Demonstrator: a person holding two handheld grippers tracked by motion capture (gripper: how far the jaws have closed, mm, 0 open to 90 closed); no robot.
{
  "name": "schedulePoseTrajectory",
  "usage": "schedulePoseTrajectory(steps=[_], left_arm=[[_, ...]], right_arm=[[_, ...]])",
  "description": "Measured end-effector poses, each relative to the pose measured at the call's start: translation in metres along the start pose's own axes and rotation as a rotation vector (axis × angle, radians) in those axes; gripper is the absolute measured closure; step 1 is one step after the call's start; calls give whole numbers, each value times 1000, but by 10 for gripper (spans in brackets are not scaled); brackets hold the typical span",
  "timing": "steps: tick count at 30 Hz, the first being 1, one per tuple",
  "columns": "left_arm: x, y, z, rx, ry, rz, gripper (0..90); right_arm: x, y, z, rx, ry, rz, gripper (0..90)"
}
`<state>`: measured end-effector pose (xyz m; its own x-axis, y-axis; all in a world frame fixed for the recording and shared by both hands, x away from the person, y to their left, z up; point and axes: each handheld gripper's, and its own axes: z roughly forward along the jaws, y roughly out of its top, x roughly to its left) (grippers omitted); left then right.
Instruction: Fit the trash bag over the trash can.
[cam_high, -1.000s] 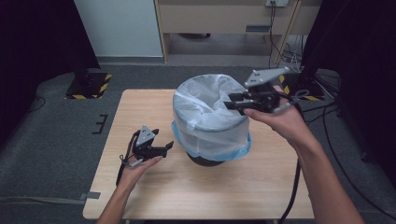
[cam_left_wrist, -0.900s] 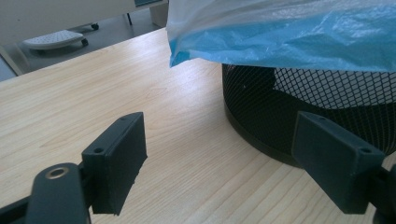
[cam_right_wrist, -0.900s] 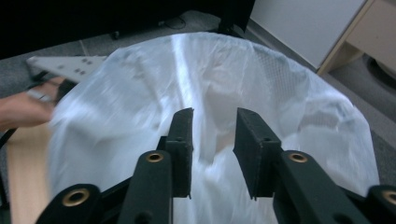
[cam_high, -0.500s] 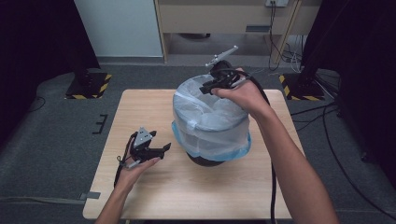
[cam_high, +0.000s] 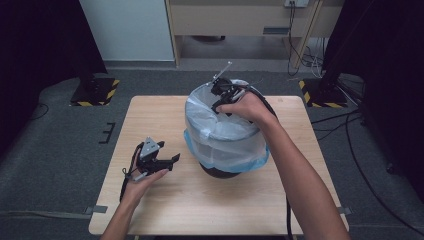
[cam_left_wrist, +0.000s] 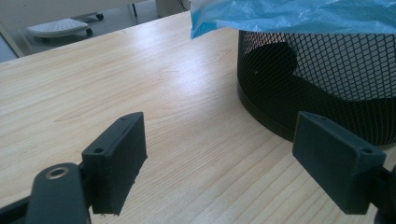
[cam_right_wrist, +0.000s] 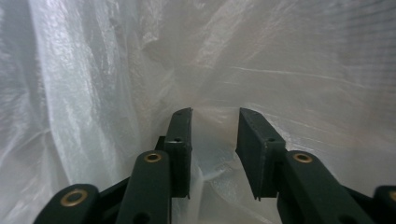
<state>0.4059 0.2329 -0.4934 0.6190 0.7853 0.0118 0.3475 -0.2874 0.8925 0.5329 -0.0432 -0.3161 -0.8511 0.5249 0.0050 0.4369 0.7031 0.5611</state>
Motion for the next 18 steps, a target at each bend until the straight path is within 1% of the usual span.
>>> schedulePoseTrajectory(steps=[6, 7, 8, 10, 12, 14, 15, 16, 18], left_arm=[[2, -1, -1, -5, 8, -6, 167], [2, -1, -1, -5, 8, -5, 167], [2, -1, -1, -4, 8, -5, 167], [2, -1, -1, -3, 8, -3, 167], [2, -1, -1, -5, 8, -5, 167], [3, -1, -2, -7, 9, -10, 167], [3, -1, -2, -9, 12, -11, 167], [4, -1, -2, -8, 15, -10, 166], [4, -1, -2, -9, 13, -16, 166]], right_arm=[[0, -3, 11, 19, 11, 19, 567], [0, -3, 13, 25, 14, 15, 549], [1, -3, 15, 36, 12, 18, 508], [1, -2, 19, 54, 20, 21, 451], [2, -2, 23, 73, 16, 23, 395], [1, -3, 27, 99, -8, 23, 298], [1, -3, 28, 105, -13, 32, 270], [0, -4, 29, 116, -28, 34, 240], [-1, -4, 31, 124, -33, 38, 206]])
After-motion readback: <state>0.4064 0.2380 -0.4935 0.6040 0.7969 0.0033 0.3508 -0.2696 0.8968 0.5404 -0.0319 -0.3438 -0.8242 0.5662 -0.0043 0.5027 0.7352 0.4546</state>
